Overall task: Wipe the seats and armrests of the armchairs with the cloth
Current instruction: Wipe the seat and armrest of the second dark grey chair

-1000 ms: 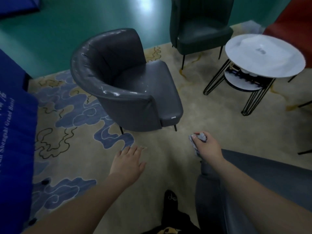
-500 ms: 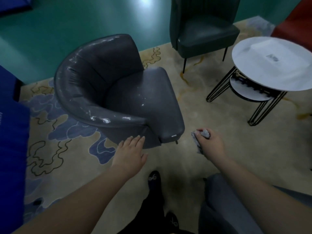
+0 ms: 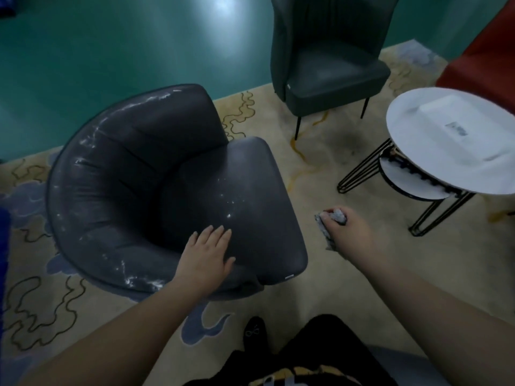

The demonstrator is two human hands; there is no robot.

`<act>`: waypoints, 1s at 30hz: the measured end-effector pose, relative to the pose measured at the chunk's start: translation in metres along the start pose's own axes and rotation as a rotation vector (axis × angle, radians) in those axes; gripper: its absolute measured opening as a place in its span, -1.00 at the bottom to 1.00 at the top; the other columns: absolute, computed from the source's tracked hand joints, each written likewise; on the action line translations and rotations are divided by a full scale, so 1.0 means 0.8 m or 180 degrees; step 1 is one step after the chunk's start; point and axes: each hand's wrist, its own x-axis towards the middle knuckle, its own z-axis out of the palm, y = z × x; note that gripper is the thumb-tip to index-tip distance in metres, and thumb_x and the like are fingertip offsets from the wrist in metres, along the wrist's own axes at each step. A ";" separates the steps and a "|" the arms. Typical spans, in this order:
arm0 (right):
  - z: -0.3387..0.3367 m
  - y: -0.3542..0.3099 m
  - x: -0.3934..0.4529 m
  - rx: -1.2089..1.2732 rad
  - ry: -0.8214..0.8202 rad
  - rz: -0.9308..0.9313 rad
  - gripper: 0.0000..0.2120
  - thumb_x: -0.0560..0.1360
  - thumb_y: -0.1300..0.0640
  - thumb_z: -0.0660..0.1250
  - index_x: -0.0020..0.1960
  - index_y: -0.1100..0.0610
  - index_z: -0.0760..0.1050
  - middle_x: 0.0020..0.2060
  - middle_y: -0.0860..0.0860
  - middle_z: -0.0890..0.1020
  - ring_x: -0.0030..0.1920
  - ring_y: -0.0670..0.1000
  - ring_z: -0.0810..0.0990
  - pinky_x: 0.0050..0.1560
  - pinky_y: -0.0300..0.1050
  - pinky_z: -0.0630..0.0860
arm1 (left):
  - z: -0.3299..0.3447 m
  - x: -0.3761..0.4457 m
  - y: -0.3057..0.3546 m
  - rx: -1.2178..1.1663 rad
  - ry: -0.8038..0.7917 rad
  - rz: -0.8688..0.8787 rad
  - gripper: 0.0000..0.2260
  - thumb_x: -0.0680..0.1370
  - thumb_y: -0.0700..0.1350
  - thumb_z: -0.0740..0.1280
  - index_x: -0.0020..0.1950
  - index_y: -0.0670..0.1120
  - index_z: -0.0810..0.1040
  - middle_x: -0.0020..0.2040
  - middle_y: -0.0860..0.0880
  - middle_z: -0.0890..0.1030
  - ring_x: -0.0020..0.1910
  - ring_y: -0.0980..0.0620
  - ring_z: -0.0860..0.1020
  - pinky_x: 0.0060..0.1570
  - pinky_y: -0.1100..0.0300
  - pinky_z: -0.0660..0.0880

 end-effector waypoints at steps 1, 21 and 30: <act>0.004 -0.008 0.013 0.0004 -0.0031 -0.0020 -0.86 0.53 0.00 0.33 -0.09 0.07 0.55 -0.35 0.02 0.54 -0.38 -0.01 0.52 -0.44 -0.21 0.49 | -0.001 0.009 -0.004 -0.0027 0.0005 -0.0040 -0.39 0.60 0.21 0.04 0.58 -0.01 0.03 0.58 0.01 0.12 0.55 -0.04 0.04 0.49 -0.04 0.01; 0.124 -0.169 0.388 -0.1123 -0.1856 -0.1249 -0.91 0.54 0.10 0.34 -0.03 0.12 0.55 -0.24 -0.03 0.57 -0.28 -0.15 0.51 -0.45 -0.39 0.41 | 0.014 0.211 0.016 -0.1090 -0.0479 -0.2704 -0.39 0.61 0.21 0.01 0.59 -0.03 -0.04 0.59 -0.02 0.06 0.55 -0.05 0.03 0.49 -0.06 0.06; 0.219 -0.105 0.447 -0.1303 -0.2478 -0.1321 -0.95 0.52 0.00 0.34 -0.08 -0.05 0.55 -0.20 -0.04 0.64 -0.15 -0.03 0.61 -0.20 -0.16 0.52 | 0.097 0.242 0.037 -0.1638 -0.0394 -0.3427 -0.23 0.54 0.35 0.02 0.58 0.00 -0.21 0.60 -0.02 -0.14 0.56 -0.05 -0.13 0.51 -0.08 -0.07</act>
